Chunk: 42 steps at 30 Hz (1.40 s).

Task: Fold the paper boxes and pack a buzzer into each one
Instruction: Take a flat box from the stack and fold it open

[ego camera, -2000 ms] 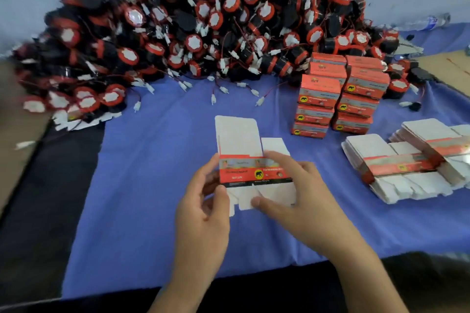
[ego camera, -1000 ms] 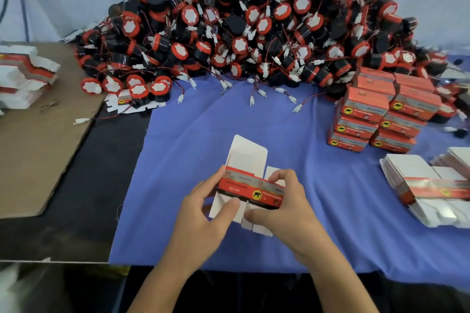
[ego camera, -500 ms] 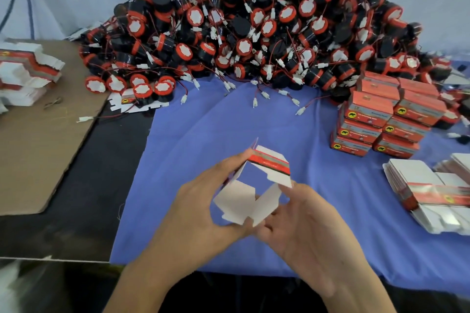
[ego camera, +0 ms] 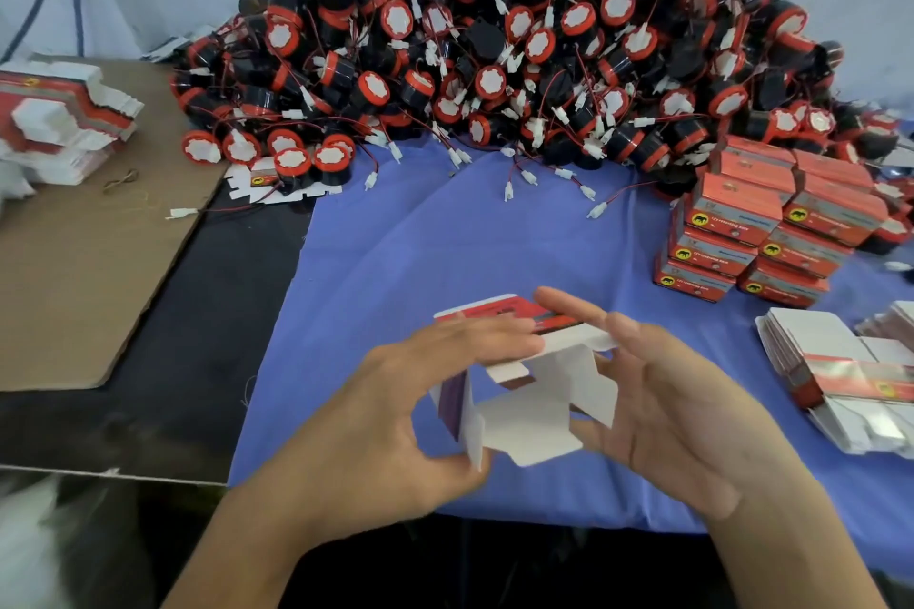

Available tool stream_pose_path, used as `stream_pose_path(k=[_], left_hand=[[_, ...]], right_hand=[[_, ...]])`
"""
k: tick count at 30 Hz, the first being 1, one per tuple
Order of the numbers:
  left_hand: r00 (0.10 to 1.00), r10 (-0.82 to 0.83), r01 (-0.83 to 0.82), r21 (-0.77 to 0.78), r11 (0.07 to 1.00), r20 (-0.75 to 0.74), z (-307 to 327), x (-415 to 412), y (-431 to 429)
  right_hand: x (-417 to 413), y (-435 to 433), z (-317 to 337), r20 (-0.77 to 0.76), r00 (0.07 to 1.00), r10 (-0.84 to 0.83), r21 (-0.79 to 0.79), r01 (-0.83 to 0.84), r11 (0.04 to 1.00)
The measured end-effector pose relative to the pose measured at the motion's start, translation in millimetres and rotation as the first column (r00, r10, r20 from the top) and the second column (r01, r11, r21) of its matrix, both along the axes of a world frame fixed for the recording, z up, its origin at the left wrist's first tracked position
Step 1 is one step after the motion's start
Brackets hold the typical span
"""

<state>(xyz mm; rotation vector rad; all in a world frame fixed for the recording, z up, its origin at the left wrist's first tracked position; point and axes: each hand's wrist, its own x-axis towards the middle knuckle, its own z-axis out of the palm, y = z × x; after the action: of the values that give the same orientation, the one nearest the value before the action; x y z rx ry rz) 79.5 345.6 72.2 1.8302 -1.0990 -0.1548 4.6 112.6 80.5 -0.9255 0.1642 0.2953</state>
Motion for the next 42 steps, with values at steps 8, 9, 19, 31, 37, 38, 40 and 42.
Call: stream_pose_path(k=[8,9,19,31,37,38,40,42], left_hand=[[0.986,0.009,-0.002,0.042,0.999,-0.166,8,5,15],[0.980,0.003,0.006,0.041,0.999,-0.199,7,4,15],[0.941,-0.055,0.050,-0.023,0.998,-0.333,0,1,14],[0.895,0.117,-0.256,-0.283,0.924,-0.431,-20,-4,-1],[0.874,0.183,-0.364,-0.357,0.860,-0.450,-23,-14,-7],[0.876,0.202,-0.382,-0.375,0.845,-0.438,-24,-17,-9],[0.880,0.229,-0.401,-0.395,0.827,-0.416,-24,-20,-13],[0.882,0.237,-0.407,-0.408,0.817,-0.406,-22,-21,-14]], right_hand=[[-7,9,-11,-0.002,0.999,0.052,-0.275,-0.050,0.960],[-8,9,-11,-0.006,0.998,0.054,-0.283,-0.054,0.958],[-11,23,-12,-0.063,0.998,-0.011,-0.363,-0.012,0.932],[-15,32,-5,0.070,0.997,0.026,-0.369,0.002,0.930],[-26,15,-9,0.155,0.975,0.159,-0.444,-0.075,0.893],[-26,19,-11,0.174,0.973,0.150,-0.493,-0.046,0.869],[-23,30,-12,0.223,0.971,0.082,-0.553,0.057,0.831],[-21,41,-15,0.285,0.958,-0.004,-0.598,0.181,0.781]])
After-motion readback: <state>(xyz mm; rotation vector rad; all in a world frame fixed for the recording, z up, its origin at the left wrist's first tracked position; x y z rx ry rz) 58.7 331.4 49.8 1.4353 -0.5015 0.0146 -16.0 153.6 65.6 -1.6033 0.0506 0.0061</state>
